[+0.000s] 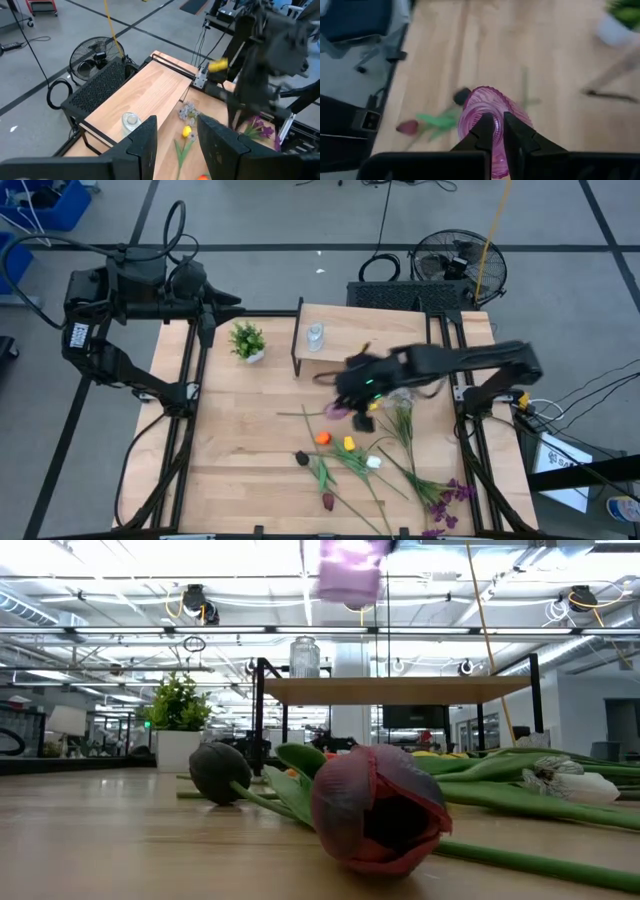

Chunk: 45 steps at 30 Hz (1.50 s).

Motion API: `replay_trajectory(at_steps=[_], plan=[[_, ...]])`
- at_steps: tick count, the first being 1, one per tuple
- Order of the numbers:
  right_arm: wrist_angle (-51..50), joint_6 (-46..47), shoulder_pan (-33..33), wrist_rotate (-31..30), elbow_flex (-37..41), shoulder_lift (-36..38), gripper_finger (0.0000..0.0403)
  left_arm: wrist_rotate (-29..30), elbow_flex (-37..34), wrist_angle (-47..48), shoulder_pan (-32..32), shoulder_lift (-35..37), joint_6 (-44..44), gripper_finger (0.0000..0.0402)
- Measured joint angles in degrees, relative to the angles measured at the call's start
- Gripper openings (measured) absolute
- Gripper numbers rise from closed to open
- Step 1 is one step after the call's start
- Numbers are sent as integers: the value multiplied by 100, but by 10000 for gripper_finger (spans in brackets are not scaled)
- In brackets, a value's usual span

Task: Pick and place flowers into a vace then onto a shelf
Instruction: Put the purple vase on the shelf

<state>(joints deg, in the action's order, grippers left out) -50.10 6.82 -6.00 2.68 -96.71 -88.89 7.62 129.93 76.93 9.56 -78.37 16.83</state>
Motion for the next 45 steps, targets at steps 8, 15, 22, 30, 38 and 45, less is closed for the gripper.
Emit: replay_trajectory(at_steps=[8,15,22,30,38,45], plan=[[-1282,127,1007,-1759,-4,1062,14,142,0,-107,-1,-113,28,145],[-1682,1292,2356,-1835,29,1127,15,194,-2,-85,0,-296,217,145],[-1535,1787,3064,-864,842,1116,15,159,-2,-64,0,-527,300,145],[-947,1759,3270,-875,1640,1380,15,146,-2,-64,0,-568,287,145],[-670,1962,3499,-847,2073,1763,31,146,-2,-64,0,-549,283,145],[-686,1950,3598,-943,2199,1837,85,149,-2,-64,0,-551,239,145]])
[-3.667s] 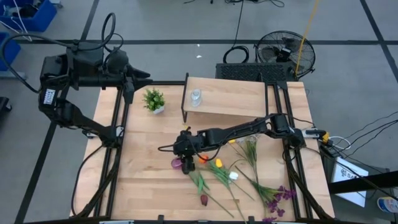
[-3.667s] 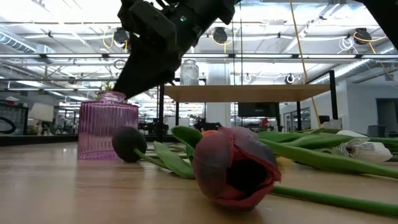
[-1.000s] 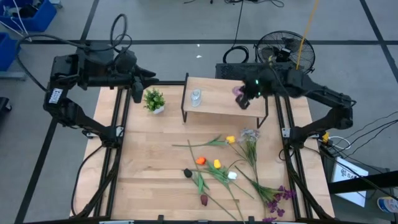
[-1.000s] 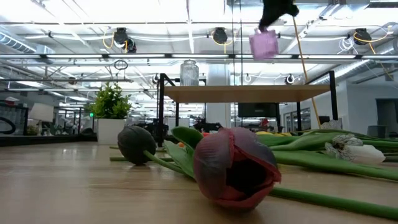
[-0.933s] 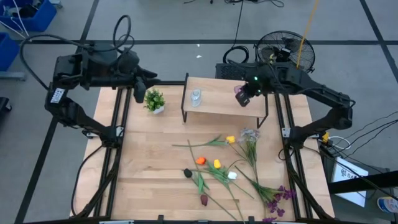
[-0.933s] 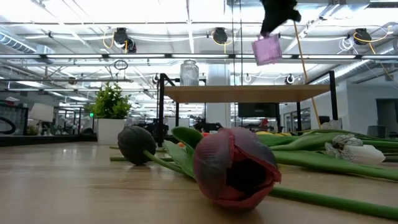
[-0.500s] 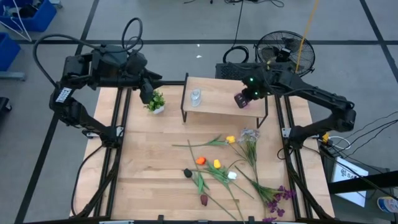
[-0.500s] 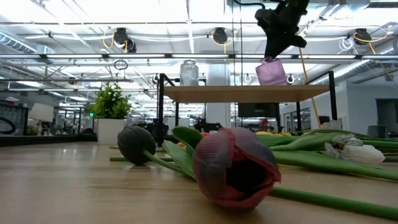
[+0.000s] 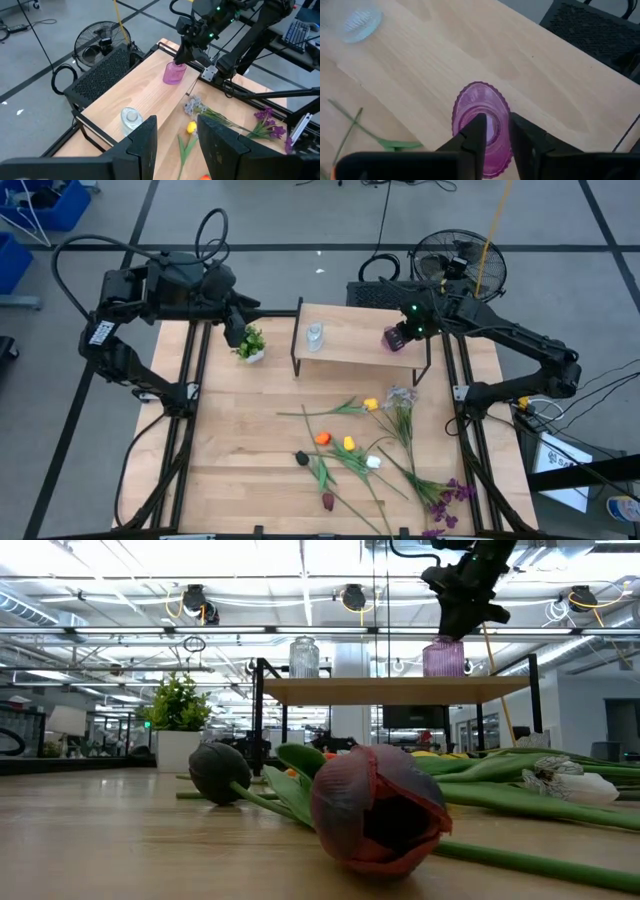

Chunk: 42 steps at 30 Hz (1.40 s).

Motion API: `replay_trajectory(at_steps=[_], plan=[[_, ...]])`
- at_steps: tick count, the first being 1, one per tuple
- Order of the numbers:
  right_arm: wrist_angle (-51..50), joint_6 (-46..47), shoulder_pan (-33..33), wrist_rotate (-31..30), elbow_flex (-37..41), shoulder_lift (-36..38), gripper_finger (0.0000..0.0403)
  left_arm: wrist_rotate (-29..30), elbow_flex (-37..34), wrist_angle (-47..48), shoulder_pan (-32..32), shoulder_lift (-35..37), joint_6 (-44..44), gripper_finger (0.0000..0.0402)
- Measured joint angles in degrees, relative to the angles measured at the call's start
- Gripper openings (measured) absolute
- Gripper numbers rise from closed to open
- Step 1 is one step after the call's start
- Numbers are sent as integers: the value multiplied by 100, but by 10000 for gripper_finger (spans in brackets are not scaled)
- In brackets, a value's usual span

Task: Pick and place flowers into a vace then onto a shelf
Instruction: Put the purple vase on the shelf, then put the orange tulip into the purple vase

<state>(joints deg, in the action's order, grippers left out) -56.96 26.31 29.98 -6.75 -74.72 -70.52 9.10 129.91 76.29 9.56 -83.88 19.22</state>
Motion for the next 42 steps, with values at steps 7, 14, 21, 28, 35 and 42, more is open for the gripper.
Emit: replay_trajectory(at_steps=[7,14,21,28,35,42], plan=[[387,-249,6,119,24,265,114,0,0,7,-2,0,0,145],[1025,-166,-61,1006,20,1119,116,-215,0,29,0,0,40,145],[1313,-23,-862,1745,13,1926,116,-1761,-125,775,-570,-216,3,145],[1232,514,-2118,2007,101,2134,116,-812,-1342,555,-1710,-592,616,145],[1628,1174,-2974,2288,1240,2133,116,-874,-2896,-525,-2224,-1109,1300,145],[4235,2216,-3460,2487,3257,2087,116,-1539,-3917,-2456,-2284,-1820,1282,145]])
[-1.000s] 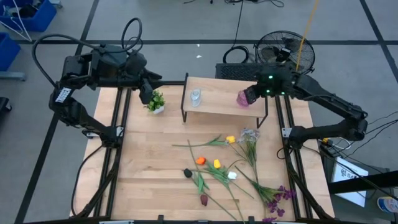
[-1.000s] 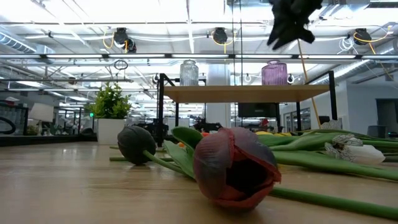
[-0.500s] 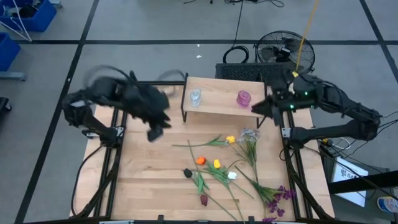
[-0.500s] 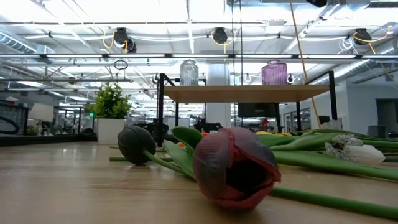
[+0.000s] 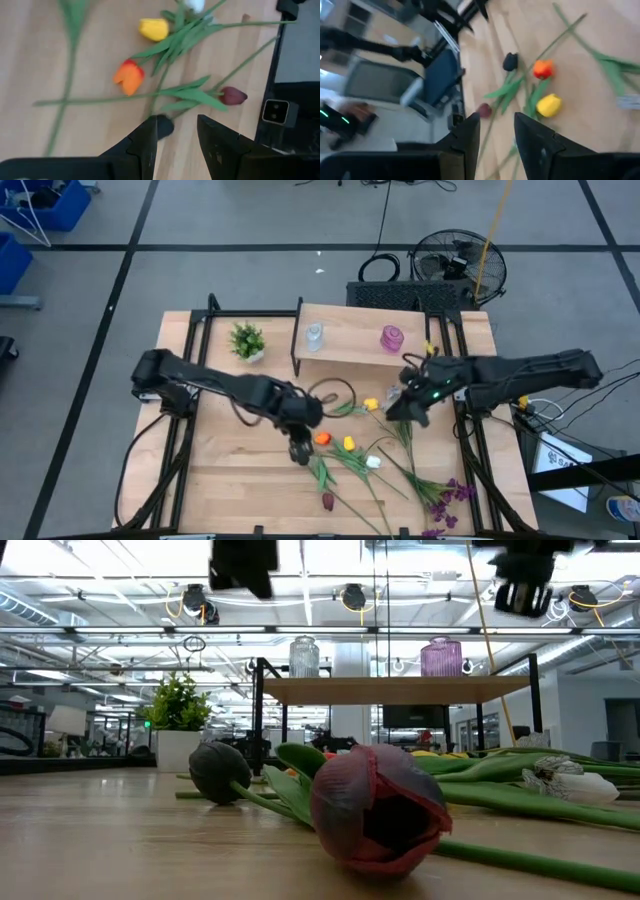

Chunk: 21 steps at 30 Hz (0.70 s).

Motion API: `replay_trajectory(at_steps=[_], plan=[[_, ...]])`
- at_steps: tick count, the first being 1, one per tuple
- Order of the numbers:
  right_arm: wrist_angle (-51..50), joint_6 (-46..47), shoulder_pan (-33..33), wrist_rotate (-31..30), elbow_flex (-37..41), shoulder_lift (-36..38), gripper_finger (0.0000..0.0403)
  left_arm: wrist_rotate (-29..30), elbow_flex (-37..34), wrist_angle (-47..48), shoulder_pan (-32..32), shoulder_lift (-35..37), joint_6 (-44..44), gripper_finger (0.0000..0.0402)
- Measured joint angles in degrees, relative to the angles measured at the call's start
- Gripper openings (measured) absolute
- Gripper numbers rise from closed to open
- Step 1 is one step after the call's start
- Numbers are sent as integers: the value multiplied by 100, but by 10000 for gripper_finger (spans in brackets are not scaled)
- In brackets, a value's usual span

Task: Pick and place flowers into a vace then onto a shelf
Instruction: Put the orange tulip into the purple vase

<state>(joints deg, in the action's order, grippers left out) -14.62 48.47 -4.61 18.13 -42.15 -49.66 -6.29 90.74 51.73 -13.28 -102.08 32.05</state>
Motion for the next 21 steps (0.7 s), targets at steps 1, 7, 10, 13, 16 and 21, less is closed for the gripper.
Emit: replay_trajectory(at_steps=[1,7,10,13,16,21], plan=[[501,174,-52,-6,261,-47,116,-17,-39,-136,-1,-122,27,145],[2121,185,-472,-135,863,-710,116,-430,-78,-176,9,-588,904,145],[2101,90,-651,-181,659,-1211,116,-599,-71,-195,-13,-574,1340,145],[2128,-148,-898,-206,239,-1757,116,-560,-71,-88,-56,-466,1675,145],[2058,-518,-1157,-599,-221,-2353,116,-523,-65,-31,-111,-247,1854,145],[1429,-1328,-1357,-1353,-910,-3361,116,-257,-67,289,-227,121,2219,145]])
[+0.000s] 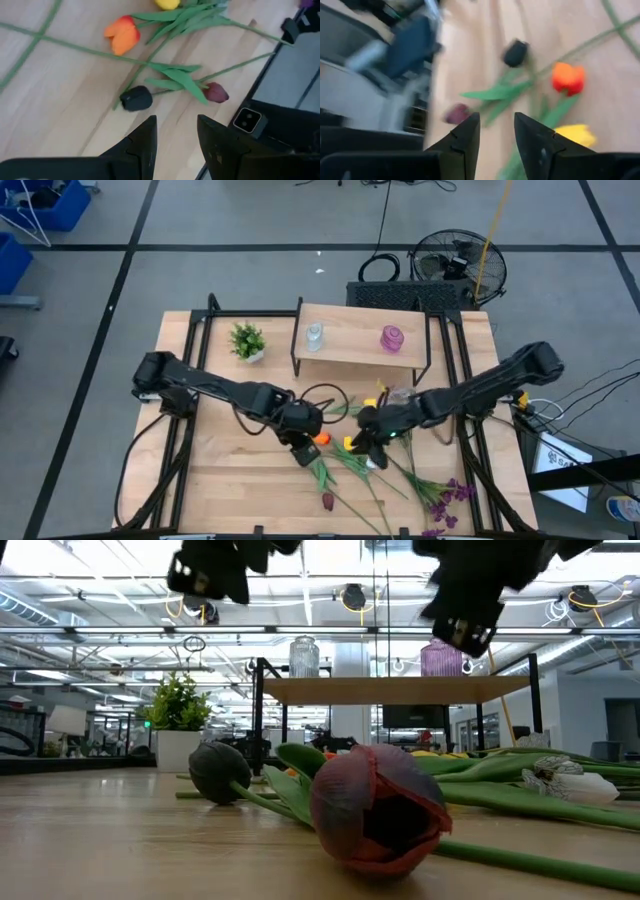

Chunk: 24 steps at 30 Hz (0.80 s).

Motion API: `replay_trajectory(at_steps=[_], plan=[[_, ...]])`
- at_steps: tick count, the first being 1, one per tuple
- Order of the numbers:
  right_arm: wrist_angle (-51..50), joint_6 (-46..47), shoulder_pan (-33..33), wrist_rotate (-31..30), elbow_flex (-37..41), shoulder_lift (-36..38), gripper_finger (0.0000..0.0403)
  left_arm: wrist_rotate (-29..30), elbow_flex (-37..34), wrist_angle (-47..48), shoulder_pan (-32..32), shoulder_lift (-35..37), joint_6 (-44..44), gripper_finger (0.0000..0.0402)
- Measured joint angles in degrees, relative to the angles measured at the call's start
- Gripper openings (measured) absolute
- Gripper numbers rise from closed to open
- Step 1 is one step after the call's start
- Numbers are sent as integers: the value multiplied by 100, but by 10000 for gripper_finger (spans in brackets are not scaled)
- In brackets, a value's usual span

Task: Pick and place flowers into a vace then onto a shelf
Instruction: Put the orange tulip into the purple vase

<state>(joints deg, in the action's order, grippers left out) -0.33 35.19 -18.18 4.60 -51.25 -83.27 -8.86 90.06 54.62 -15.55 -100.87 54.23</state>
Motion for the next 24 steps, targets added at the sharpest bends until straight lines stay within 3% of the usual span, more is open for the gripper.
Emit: replay_trajectory(at_steps=[4,10,17,24], plan=[[-193,-452,1,-95,-364,-869,116,186,2,187,-70,349,220,145],[-270,-929,43,-1183,-646,-1687,116,604,-4,269,-225,772,448,145],[-66,-1053,108,-874,-720,-2086,116,1030,-2,277,-371,1036,460,145],[-109,-1022,122,-1190,-727,-2320,116,1153,-2,285,-483,1057,379,145]])
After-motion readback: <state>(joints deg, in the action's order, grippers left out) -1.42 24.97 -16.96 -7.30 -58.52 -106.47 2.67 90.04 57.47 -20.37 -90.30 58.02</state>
